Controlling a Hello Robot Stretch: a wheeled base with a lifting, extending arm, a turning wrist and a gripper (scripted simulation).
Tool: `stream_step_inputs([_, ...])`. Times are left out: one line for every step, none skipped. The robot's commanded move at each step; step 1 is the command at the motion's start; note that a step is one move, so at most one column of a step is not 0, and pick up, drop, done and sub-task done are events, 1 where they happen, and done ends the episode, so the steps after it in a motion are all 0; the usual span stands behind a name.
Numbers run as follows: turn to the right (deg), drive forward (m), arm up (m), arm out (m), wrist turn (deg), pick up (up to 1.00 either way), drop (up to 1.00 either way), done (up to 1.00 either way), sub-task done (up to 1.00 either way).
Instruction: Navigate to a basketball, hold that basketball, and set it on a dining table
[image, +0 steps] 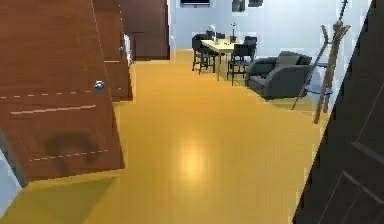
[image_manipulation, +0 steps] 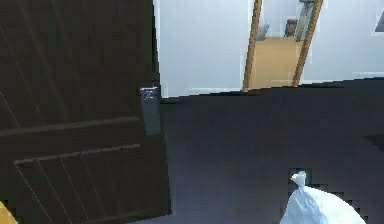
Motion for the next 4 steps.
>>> stream_step_inputs([0.0, 1.00, 0.00, 0.00, 0.0, 0.00, 0.00, 0.00, 0.00])
stream_step_inputs([0.0, 0.35, 0.00, 0.00, 0.0, 0.00, 0.00, 0.00, 0.00])
stream_step_inputs([-36.0, 0.00, 0.00, 0.00, 0.0, 0.00, 0.00, 0.00, 0.00])
stream_step_inputs([0.0, 1.00, 0.00, 0.00, 0.0, 0.00, 0.00, 0.00, 0.00])
